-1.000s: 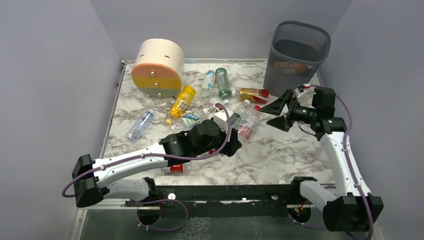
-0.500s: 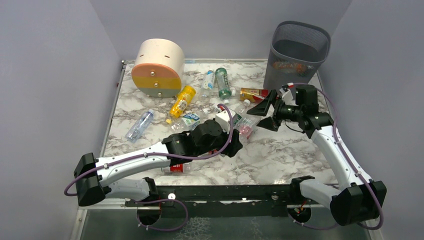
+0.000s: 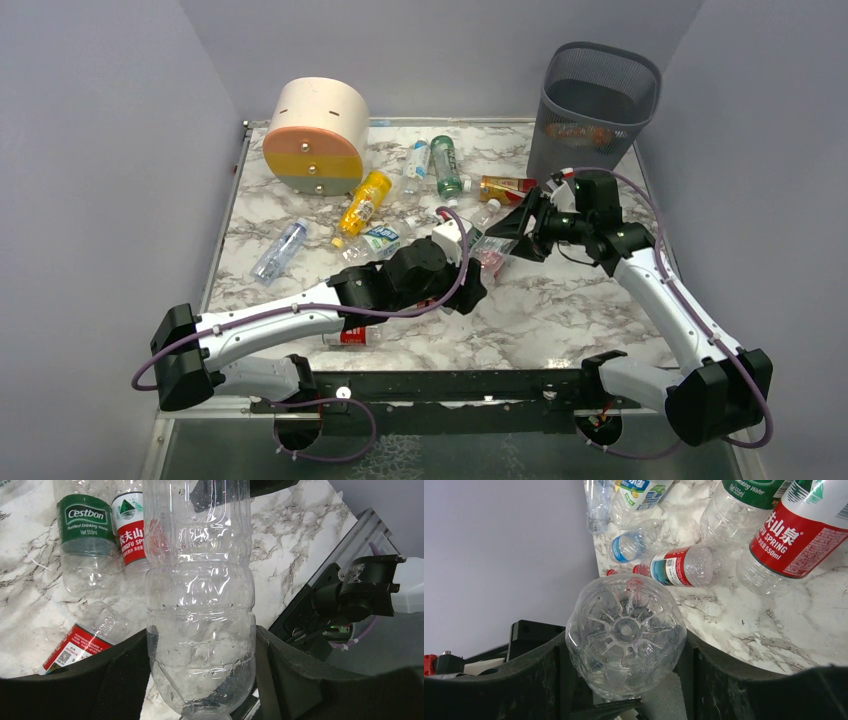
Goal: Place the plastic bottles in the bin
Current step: Place the plastic bottle in the trash bin.
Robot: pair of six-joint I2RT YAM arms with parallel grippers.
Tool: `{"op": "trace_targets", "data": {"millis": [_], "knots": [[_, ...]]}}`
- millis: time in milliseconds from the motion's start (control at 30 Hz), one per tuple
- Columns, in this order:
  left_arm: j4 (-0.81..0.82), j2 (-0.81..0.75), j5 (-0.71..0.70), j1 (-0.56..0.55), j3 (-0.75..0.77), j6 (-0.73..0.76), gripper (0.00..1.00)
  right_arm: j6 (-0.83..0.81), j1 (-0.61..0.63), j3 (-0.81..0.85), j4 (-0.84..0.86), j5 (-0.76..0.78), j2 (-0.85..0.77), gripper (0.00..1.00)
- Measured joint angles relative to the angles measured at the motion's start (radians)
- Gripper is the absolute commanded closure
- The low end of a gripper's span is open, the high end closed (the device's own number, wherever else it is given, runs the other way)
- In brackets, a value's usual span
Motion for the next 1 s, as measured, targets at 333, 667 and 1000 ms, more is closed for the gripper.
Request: {"op": "trace_targets", "data": {"millis": [333,667,1000], "knots": [[-0.013,-0.002,-0.002,0.002,0.002,-0.009,0.01,0.003,0.001,0.0,0.0,0.02,-0.007,0.47],[-0.072,-0.119,0.004,0.002,0.01,-0.06,0.01,-0.008,0.001,0.005,-0.008,0.045,-0.009,0.47],[-0.09,-0.454,0.013,0.002,-0.166,-0.219,0.01,-0.05,0.001,0.005,-0.034,0.074,-0.009,0.47]]}}
